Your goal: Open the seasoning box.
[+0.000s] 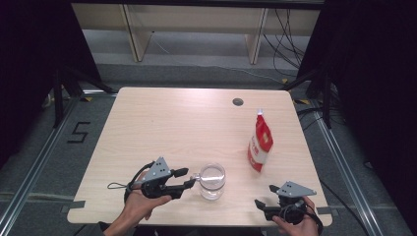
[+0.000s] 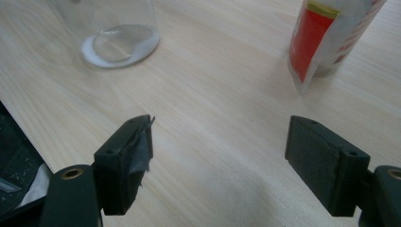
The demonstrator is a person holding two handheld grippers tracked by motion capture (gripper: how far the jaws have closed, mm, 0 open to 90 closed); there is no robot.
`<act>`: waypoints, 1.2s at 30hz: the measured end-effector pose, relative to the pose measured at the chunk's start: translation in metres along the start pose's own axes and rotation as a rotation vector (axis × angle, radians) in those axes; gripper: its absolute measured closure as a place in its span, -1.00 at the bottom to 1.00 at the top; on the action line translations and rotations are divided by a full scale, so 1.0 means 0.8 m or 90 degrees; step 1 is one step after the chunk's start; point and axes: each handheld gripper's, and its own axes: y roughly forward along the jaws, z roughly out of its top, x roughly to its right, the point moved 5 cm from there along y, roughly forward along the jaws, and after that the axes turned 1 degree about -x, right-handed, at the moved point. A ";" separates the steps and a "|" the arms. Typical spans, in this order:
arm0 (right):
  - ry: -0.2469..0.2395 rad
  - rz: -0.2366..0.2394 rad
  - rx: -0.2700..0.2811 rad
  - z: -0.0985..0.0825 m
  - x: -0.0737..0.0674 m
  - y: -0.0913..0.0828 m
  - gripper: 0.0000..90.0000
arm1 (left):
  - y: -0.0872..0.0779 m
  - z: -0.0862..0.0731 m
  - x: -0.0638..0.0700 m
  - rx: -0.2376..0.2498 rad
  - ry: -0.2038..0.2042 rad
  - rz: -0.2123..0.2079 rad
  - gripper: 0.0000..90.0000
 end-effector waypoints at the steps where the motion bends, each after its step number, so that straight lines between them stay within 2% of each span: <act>1: -0.030 -0.005 0.016 0.002 0.005 0.001 -0.45 | -0.001 0.002 0.000 0.004 -0.001 0.004 0.32; 3: -0.006 0.000 0.005 0.002 0.001 -0.001 -0.45 | -0.002 0.004 -0.001 0.004 0.013 0.008 0.49; 4: -0.014 0.002 0.010 0.003 0.002 0.000 -0.45 | -0.002 0.006 -0.003 0.005 0.022 0.011 0.54; 5: -0.035 -0.003 0.022 0.005 0.005 0.001 -0.45 | -0.002 0.006 -0.003 0.005 0.022 0.011 0.60; 6: -0.039 -0.002 0.023 0.006 0.003 0.001 -0.45 | 0.000 0.007 -0.003 0.008 0.019 0.013 0.67; 8: -0.038 -0.001 0.021 0.006 0.002 0.002 -0.44 | 0.002 0.008 -0.004 0.005 0.019 0.022 0.77; 9: -0.019 0.004 0.013 0.005 -0.001 0.001 -0.44 | 0.002 0.008 -0.004 0.005 0.019 0.022 0.81; 10: -0.029 0.005 0.016 0.006 0.000 0.002 -0.42 | 0.005 0.010 -0.005 0.007 0.016 0.025 0.86; 11: -0.022 0.016 0.017 0.006 -0.002 0.002 -0.40 | 0.008 0.009 -0.006 0.009 0.024 0.019 0.88; 13: -0.031 0.004 0.020 0.007 0.000 0.002 -0.37 | 0.010 0.008 -0.005 -0.002 0.022 0.030 0.93; 14: -0.036 0.002 0.023 0.008 0.000 0.002 -0.37 | 0.012 0.008 -0.006 0.001 0.036 0.021 0.96; 15: -0.035 0.002 0.023 0.008 0.000 0.002 -0.37 | 0.012 0.007 -0.005 -0.005 0.035 0.026 0.97; 16: -0.034 0.003 0.024 0.009 0.000 0.002 -0.37 | 0.014 0.007 -0.003 0.000 0.017 0.026 0.98; 17: -0.034 0.003 0.024 0.009 0.000 0.002 -0.37 | 0.014 0.007 -0.003 0.000 0.017 0.026 0.98; 18: -0.017 0.012 0.024 0.009 -0.004 0.002 -0.37 | 0.015 0.008 -0.004 -0.005 0.032 0.029 0.98; 19: -0.019 0.005 0.026 0.009 -0.004 0.001 -0.36 | 0.016 0.007 -0.004 -0.006 0.034 0.025 0.98; 20: -0.033 0.012 0.029 0.010 -0.004 0.001 -0.35 | 0.017 0.007 -0.004 -0.006 0.033 0.024 0.98; 21: -0.033 0.012 0.029 0.010 -0.004 0.001 -0.35 | 0.017 0.007 -0.004 -0.006 0.033 0.024 0.98; 22: -0.041 0.000 0.039 0.013 -0.003 0.000 -0.34 | 0.018 0.007 -0.003 -0.005 0.037 0.024 0.99; 23: -0.042 0.001 0.039 0.013 -0.003 0.000 -0.32 | 0.019 0.006 -0.002 -0.006 0.029 0.027 0.98; 27: -0.037 0.012 0.046 0.015 -0.006 0.001 -0.29 | 0.019 0.006 -0.002 -0.006 0.027 0.027 0.98; 28: -0.042 0.003 0.052 0.018 -0.006 0.000 -0.29 | 0.019 0.007 -0.003 -0.007 0.033 0.026 0.98; 29: -0.051 0.013 0.052 0.019 -0.006 0.001 -0.29 | 0.019 0.007 -0.003 -0.006 0.033 0.026 0.98; 30: -0.047 0.005 0.051 0.019 -0.006 0.001 -0.28 | 0.019 0.006 -0.002 -0.006 0.031 0.026 0.98; 31: -0.030 0.009 0.045 0.019 -0.009 0.001 -0.26 | 0.019 0.006 -0.002 -0.007 0.027 0.027 0.98; 32: -0.050 0.004 0.061 0.023 -0.008 0.002 -0.21 | 0.019 0.006 -0.002 -0.007 0.028 0.028 0.98; 33: -0.032 0.015 0.055 0.023 -0.012 0.002 -0.17 | 0.019 0.006 -0.002 -0.007 0.027 0.028 0.98; 34: -0.054 0.025 0.064 0.026 -0.012 0.003 -0.13 | 0.019 0.006 -0.002 -0.007 0.028 0.028 0.98; 36: -0.056 0.014 0.070 0.030 -0.015 0.002 -0.08 | 0.019 0.006 -0.002 -0.007 0.029 0.028 0.98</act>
